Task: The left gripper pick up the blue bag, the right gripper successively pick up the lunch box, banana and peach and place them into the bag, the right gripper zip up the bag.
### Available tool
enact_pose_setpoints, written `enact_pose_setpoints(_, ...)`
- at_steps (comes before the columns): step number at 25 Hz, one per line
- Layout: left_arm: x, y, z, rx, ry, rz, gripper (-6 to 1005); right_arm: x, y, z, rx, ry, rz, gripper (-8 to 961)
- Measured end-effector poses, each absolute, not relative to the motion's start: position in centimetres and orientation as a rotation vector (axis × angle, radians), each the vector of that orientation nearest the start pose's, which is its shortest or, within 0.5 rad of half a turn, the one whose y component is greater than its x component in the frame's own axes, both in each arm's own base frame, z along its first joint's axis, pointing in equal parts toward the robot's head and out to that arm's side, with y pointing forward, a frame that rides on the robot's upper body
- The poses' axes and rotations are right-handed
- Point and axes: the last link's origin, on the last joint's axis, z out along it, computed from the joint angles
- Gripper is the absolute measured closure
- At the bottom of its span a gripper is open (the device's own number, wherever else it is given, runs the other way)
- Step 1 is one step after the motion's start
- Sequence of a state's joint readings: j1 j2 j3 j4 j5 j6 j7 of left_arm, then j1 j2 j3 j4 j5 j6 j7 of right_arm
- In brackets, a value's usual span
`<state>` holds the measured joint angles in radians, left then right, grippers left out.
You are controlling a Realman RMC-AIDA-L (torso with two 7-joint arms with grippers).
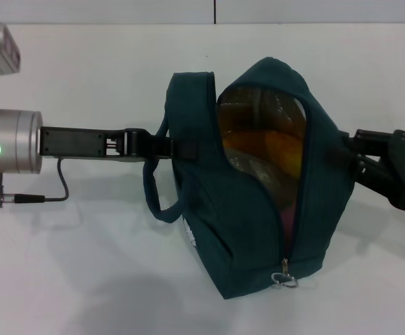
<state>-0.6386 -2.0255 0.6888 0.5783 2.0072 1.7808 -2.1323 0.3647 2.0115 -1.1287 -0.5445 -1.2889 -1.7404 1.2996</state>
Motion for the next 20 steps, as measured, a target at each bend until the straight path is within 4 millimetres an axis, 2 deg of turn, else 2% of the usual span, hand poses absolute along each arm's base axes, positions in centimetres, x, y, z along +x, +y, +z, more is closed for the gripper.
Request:
enact_pose_setpoints(3,-22.4,32.7,0.7,-2.751,-1.650,-0.884,940,25.0,27.7,1.3,-2.591,0.564,1.339,770)
enact_pose_setpoints(11,-22.4,32.5,0.3,-2.756,-1.651,-0.895,940,26.2,26.2,2.7,-2.498,0.484,1.392,544)
enact_pose_setpoints(15,-22.4,32.4,0.1,-2.761,-1.659,-0.891,940,26.7,23.9,3.2,-2.513,0.378,1.436,387)
enact_pose_setpoints(20,-22.6,32.0,-0.2,-2.768,-1.677,-0.892,940,27.7,21.0,1.8,-2.585,0.307,1.428,196)
